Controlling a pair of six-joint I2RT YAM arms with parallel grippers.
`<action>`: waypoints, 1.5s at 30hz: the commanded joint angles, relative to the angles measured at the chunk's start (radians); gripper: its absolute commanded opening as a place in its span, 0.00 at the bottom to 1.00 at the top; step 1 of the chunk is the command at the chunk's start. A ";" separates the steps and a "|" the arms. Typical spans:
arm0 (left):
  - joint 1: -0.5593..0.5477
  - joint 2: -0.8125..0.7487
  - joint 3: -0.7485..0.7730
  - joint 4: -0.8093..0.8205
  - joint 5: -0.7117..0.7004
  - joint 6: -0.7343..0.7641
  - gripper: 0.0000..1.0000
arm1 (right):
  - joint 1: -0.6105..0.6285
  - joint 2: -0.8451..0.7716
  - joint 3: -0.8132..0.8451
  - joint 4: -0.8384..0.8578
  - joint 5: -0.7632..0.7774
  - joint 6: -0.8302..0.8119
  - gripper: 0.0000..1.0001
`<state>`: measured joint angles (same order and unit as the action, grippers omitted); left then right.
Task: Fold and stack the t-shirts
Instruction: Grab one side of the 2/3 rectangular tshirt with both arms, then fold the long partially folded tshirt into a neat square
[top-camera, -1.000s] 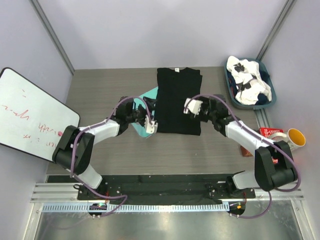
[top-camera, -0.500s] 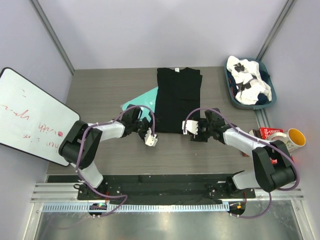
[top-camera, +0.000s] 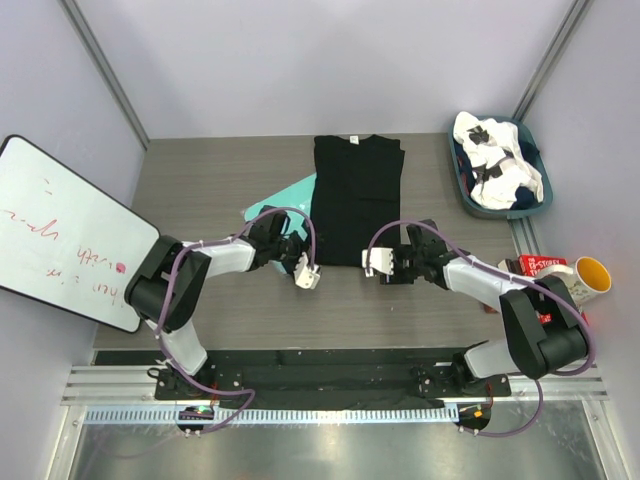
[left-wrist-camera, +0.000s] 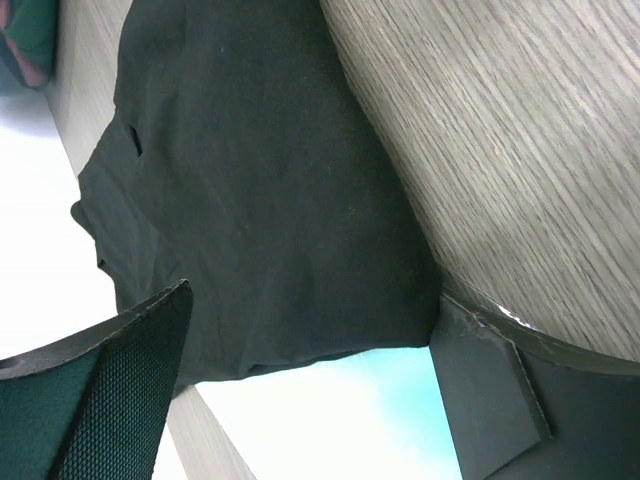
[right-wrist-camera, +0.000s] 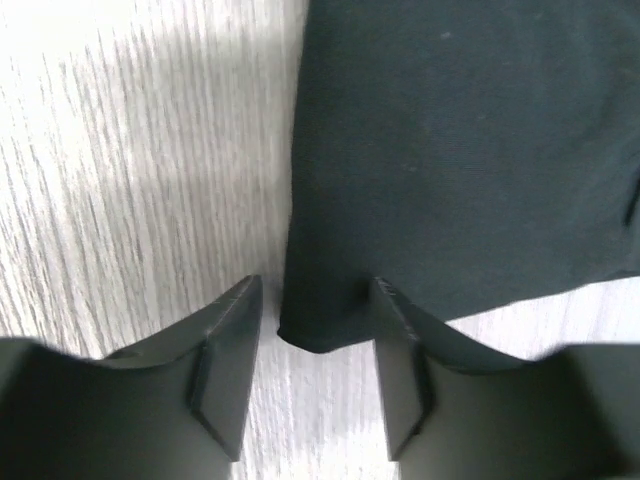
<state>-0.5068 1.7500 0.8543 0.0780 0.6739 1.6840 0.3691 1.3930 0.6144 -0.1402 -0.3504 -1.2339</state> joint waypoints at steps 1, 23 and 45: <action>-0.010 0.043 0.018 -0.044 -0.014 -0.010 0.91 | 0.004 0.024 -0.027 0.074 -0.004 -0.030 0.49; -0.042 0.008 0.155 -0.415 -0.005 -0.021 0.00 | 0.004 0.031 0.024 0.050 0.005 -0.049 0.01; -0.032 -0.319 0.196 -0.869 0.104 -0.010 0.00 | 0.019 -0.272 0.287 -0.614 -0.165 -0.101 0.01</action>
<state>-0.5411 1.5345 1.0321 -0.6247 0.7136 1.6581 0.3752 1.1820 0.8234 -0.5465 -0.4599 -1.2942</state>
